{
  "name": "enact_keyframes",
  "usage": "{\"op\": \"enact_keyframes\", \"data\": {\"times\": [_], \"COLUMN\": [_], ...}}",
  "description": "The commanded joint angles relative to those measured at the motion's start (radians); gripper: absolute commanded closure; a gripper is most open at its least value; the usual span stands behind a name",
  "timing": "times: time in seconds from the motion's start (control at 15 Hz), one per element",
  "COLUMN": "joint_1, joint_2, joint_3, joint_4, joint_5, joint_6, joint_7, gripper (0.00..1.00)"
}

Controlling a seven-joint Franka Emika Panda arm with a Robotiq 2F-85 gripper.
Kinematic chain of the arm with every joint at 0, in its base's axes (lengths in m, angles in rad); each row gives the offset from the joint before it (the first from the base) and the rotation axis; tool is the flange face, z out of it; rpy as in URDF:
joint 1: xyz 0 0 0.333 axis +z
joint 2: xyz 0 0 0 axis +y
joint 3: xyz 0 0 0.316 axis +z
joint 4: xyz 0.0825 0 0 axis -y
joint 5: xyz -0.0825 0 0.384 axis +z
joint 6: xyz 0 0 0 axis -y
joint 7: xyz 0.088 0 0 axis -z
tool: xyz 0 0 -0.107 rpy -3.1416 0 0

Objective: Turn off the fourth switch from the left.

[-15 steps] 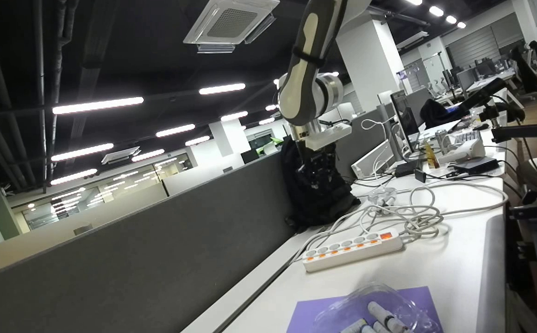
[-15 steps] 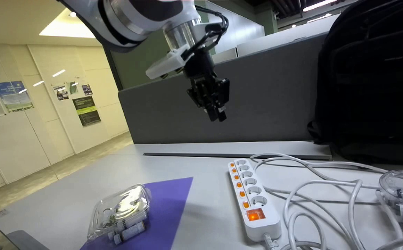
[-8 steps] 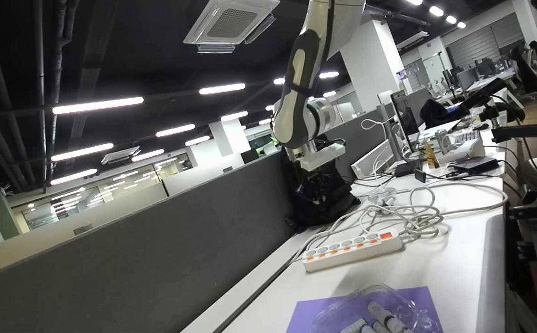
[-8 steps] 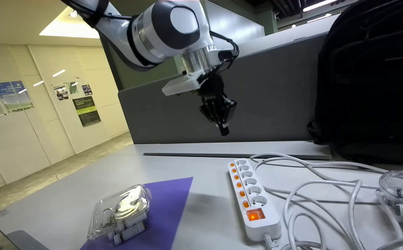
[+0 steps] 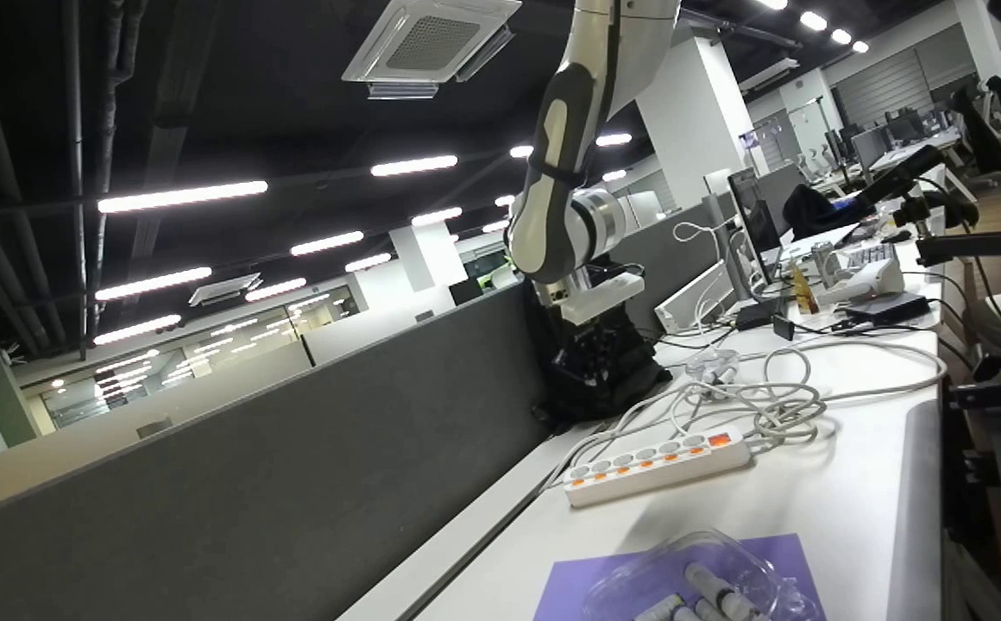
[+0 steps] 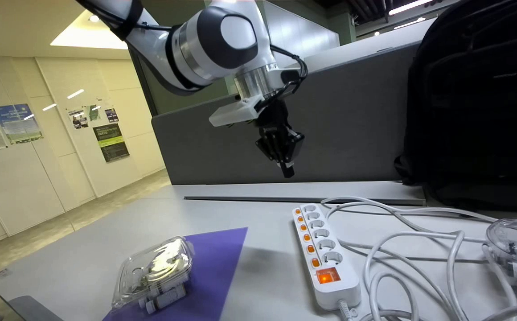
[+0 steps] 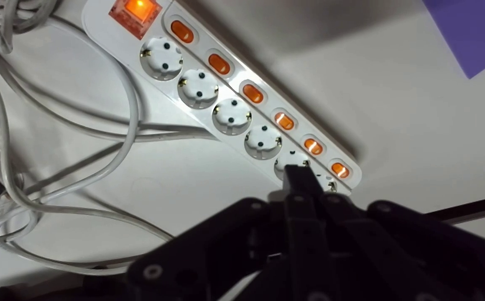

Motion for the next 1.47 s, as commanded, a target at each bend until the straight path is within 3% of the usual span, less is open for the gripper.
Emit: {"op": "enact_keyframes", "data": {"times": [0.0,1.4], "joint_1": [0.024,0.012], "joint_2": [0.012,0.250], "joint_3": [-0.025,-0.036], "joint_4": [-0.017,0.107], "joint_5": [0.007,0.129], "joint_6": [0.059,0.060], "joint_7": [0.036,0.028], "gripper": [1.00,1.00]}}
